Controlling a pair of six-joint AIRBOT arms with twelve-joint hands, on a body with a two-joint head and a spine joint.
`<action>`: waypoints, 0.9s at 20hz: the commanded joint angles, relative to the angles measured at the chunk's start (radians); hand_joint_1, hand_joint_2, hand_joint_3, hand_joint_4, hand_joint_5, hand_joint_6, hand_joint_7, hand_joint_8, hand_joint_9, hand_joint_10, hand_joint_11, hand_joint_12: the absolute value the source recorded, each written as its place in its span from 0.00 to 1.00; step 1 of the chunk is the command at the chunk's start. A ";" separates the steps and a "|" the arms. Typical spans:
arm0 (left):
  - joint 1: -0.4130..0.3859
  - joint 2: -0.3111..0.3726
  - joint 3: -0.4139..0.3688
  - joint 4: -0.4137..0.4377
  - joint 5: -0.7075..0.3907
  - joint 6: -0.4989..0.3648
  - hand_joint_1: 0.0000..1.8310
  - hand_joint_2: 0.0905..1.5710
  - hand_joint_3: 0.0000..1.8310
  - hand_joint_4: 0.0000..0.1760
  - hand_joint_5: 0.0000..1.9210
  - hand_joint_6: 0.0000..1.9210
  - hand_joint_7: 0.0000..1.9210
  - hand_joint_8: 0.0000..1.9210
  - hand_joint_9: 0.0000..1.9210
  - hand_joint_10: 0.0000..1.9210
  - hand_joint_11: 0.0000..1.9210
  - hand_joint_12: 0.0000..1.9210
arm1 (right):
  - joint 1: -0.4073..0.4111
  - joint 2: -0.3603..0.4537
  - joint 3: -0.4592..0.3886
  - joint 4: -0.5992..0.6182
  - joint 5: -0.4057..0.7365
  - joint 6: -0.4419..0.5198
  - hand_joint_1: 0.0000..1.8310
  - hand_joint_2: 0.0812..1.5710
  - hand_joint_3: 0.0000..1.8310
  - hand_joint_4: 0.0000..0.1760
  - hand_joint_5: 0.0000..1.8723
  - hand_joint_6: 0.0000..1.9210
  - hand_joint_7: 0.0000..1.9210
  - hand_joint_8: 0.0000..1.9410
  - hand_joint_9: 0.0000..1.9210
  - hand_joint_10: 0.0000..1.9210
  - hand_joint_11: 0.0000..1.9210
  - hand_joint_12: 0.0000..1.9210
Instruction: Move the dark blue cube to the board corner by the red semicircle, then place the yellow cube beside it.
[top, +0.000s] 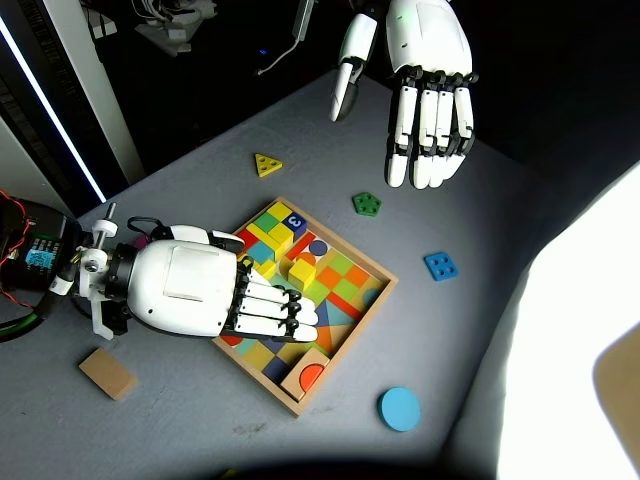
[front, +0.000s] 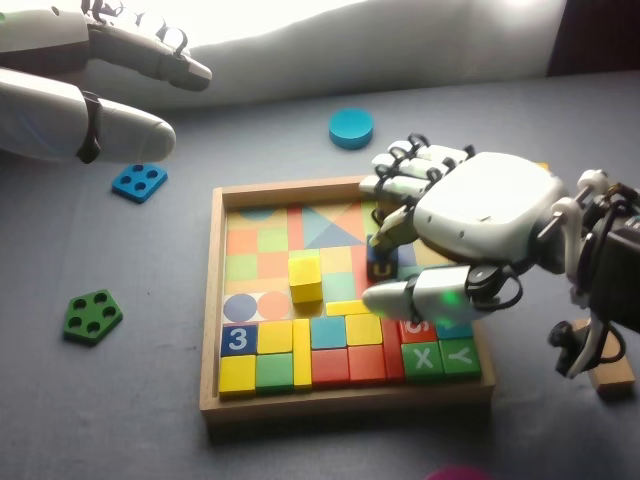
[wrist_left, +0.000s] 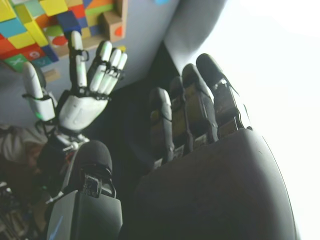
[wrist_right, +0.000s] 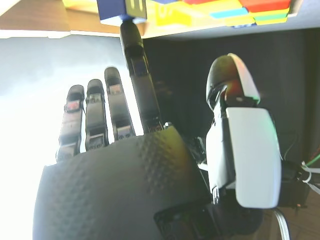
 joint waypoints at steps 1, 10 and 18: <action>-0.013 -0.003 0.005 -0.037 -0.045 0.001 0.09 0.81 0.00 0.22 0.18 0.00 0.14 0.00 0.16 0.00 0.00 0.48 | -0.008 0.010 0.010 -0.002 0.062 -0.004 0.00 0.73 0.00 0.00 0.39 0.03 0.07 0.01 0.00 0.00 0.00 0.00; -0.013 -0.004 0.007 -0.037 -0.041 0.001 0.09 0.81 0.00 0.16 0.18 0.00 0.14 0.00 0.16 0.00 0.00 0.48 | -0.038 0.022 0.089 0.000 0.054 -0.004 0.00 0.73 0.00 0.00 0.39 0.03 0.06 0.00 0.00 0.00 0.00 0.00; -0.014 -0.007 0.007 -0.037 -0.037 0.001 0.08 0.81 0.00 0.16 0.17 0.00 0.14 0.00 0.14 0.00 0.00 0.44 | -0.021 0.024 0.113 0.000 0.048 0.015 0.00 0.73 0.00 0.00 0.40 0.03 0.07 0.00 0.00 0.00 0.00 0.00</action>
